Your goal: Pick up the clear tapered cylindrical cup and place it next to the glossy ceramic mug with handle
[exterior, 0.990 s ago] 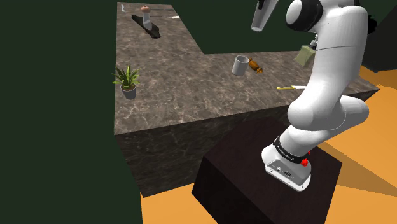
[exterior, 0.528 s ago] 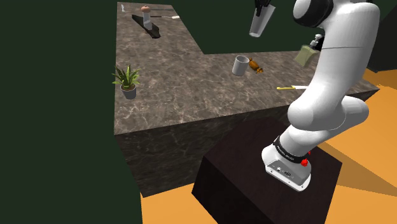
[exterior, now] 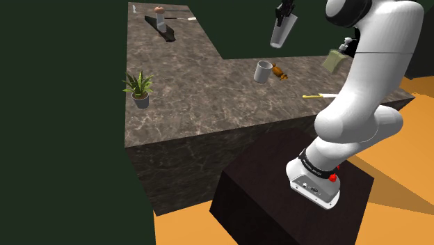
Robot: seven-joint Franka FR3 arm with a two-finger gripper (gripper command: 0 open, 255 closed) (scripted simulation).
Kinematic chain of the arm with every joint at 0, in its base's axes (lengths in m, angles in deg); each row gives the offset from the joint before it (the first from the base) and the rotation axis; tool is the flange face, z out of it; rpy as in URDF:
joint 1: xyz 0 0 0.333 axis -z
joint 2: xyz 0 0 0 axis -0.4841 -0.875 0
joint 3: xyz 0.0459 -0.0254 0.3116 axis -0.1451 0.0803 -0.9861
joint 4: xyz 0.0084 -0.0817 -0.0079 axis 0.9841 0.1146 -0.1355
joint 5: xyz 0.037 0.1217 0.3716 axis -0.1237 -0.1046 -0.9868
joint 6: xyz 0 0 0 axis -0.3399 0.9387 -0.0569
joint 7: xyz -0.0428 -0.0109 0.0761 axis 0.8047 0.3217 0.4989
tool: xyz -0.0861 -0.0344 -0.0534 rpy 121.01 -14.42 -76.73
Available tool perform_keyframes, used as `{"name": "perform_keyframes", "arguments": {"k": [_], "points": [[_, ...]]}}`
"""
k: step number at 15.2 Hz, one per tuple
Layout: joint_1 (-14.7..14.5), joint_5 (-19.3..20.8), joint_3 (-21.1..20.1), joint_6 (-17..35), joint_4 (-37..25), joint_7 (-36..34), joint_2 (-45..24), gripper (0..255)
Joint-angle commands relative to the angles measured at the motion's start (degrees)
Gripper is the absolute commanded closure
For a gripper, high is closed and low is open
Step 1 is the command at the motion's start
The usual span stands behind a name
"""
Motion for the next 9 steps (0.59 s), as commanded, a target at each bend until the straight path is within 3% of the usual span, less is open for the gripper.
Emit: {"name": "perform_keyframes", "arguments": {"k": [1,9], "points": [[0.0,0.0,0.0,1.8,2.0,-0.1,0.3,255],[-0.1,0.2,0.0,8.3,9.2,-0.6,1.0,255]]}}
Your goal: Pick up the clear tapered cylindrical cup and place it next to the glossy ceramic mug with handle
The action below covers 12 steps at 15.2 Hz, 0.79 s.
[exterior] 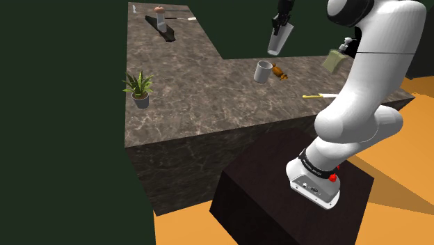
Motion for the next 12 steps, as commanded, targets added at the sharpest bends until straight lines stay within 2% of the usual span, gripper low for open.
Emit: {"name": "perform_keyframes", "arguments": {"k": [1,12], "points": [[0.0,0.0,0.0,1.7,1.8,-0.1,0.1,255],[0.0,0.1,0.0,9.6,8.8,-0.7,-0.8,255]]}}
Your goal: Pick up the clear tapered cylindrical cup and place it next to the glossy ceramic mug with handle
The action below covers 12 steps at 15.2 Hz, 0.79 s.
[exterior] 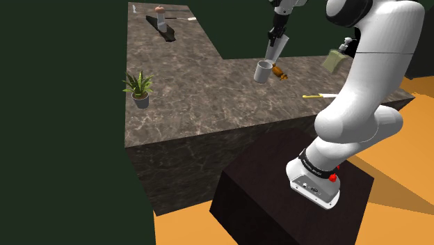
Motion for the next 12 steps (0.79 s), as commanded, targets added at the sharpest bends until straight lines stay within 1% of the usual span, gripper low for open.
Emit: {"name": "perform_keyframes", "arguments": {"k": [1,6,12], "points": [[0.0,0.0,0.0,1.4,1.0,-0.1,-0.4,255],[0.0,0.0,0.0,4.6,3.2,-0.3,-1.3,255],[0.0,0.1,-0.1,4.6,3.2,-0.3,-1.3,255]]}}
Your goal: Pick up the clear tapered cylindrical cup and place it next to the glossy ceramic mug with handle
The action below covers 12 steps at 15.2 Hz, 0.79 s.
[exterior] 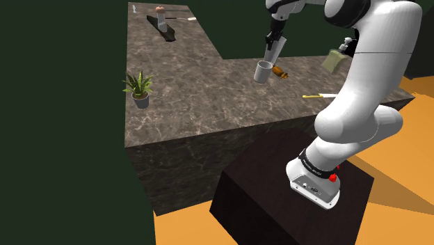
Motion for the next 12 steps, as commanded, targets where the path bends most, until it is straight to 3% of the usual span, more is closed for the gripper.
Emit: {"name": "perform_keyframes", "arguments": {"k": [1,2,7,12], "points": [[0.2,0.1,0.2,-0.1,0.5,-0.1,-0.5,255],[0.2,0.1,0.2,-0.1,0.4,0.0,-0.5,0],[0.2,0.1,0.2,-0.1,0.5,-0.1,-0.4,0],[-0.2,0.2,0.2,-6.3,-3.7,0.0,1.6,0]]}}
